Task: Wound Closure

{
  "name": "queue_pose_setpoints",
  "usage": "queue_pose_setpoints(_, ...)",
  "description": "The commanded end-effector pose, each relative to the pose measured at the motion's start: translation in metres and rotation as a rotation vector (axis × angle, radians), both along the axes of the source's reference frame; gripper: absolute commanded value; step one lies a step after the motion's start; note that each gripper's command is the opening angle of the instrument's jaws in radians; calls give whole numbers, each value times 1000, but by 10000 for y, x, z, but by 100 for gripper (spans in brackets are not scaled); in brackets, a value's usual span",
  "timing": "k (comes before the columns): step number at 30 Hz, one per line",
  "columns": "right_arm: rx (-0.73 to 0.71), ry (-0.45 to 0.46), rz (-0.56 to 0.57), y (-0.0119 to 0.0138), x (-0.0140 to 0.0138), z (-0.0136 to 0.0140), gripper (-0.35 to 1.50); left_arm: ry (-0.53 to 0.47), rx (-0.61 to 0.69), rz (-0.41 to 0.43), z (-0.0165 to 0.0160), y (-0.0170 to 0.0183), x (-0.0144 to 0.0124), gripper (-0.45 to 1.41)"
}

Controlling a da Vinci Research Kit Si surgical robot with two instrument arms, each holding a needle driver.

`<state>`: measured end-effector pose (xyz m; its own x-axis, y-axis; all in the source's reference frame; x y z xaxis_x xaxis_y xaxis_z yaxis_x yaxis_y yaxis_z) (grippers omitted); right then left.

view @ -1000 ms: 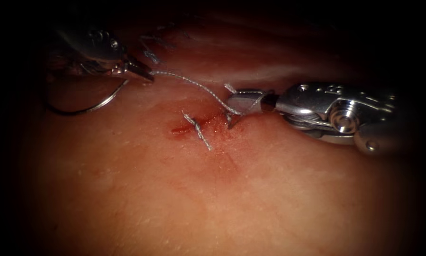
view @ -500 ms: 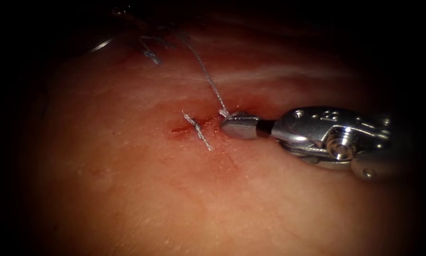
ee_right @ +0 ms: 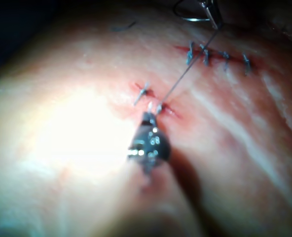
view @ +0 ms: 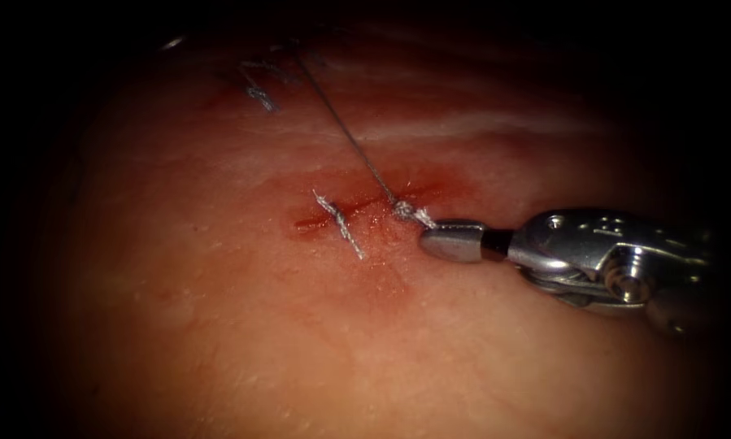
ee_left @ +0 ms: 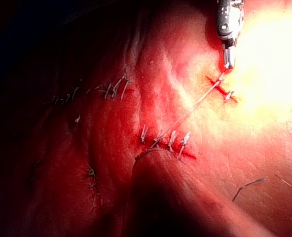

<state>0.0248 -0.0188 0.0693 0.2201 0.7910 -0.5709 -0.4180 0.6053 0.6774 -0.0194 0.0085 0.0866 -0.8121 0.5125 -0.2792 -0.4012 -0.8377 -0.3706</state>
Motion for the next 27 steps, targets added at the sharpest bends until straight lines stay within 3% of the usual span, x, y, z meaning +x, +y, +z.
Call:
queue_pose_setpoints(1,-3,1,-3,-5,7,3,-35,-2,0,-6,9,2,-3,-45)
queue_pose_setpoints(13,-18,6,-22,-11,-4,-2,-35,4,-9,-22,36,14,6,-45)
queue_pose_setpoints(27,-58,9,-36,-22,-4,-15,-35,69,-25,-37,65,12,52,-45)
